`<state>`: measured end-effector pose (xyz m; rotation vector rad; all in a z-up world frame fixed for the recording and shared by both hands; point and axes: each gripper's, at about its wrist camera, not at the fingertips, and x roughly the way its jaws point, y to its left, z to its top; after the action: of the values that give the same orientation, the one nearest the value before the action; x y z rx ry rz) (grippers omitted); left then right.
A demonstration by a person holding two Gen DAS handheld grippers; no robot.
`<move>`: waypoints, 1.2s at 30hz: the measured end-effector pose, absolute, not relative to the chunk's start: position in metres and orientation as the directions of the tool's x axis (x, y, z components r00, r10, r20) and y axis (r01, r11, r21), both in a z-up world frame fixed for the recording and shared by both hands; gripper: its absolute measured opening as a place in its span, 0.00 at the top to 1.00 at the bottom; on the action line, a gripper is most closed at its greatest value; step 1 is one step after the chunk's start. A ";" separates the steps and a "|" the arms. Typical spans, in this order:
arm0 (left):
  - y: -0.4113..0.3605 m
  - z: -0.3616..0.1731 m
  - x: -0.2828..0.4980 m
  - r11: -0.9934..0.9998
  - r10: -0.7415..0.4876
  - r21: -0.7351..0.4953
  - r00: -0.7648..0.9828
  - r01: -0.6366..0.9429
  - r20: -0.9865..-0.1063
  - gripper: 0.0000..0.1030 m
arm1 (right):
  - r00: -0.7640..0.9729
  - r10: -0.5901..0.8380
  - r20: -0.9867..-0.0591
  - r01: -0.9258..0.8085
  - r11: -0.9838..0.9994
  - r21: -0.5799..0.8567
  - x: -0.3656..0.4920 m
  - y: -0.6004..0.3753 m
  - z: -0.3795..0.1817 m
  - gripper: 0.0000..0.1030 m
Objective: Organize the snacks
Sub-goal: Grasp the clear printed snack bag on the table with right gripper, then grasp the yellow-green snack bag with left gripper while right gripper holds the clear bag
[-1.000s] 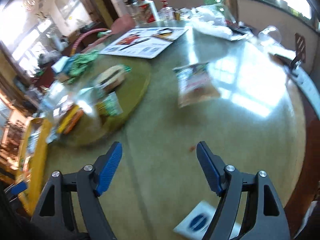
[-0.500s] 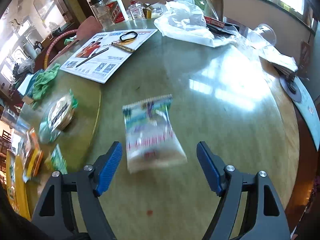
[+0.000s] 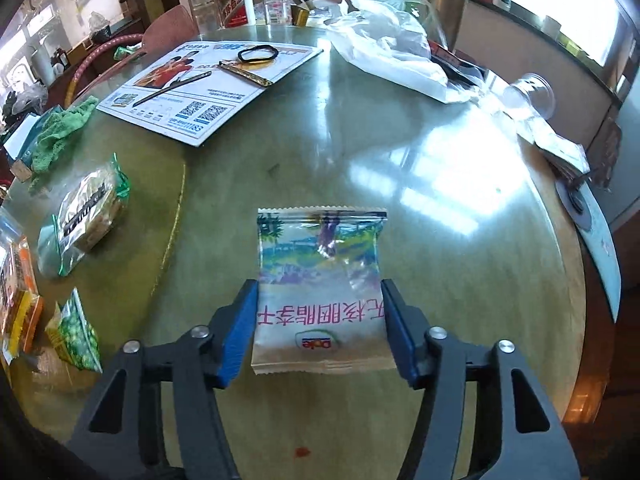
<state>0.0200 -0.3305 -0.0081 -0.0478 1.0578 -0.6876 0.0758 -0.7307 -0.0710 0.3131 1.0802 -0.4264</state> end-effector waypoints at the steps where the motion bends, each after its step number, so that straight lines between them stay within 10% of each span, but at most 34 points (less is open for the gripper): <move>1: -0.333 -0.009 0.022 0.793 -0.537 -0.350 0.301 0.499 -0.788 0.23 | 0.406 -0.179 -0.896 0.480 0.877 0.042 0.071 -0.728 -0.071 0.43; 36: -0.493 -0.046 0.053 0.703 -0.453 -0.066 0.373 0.708 -0.810 0.23 | 0.405 -0.259 -0.877 0.589 0.808 0.033 -0.087 -0.681 -0.066 0.38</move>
<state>0.0526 -0.4934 -0.0461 0.3152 0.9214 -0.7590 -0.0866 -0.6813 -0.0657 0.3649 1.0230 -0.5500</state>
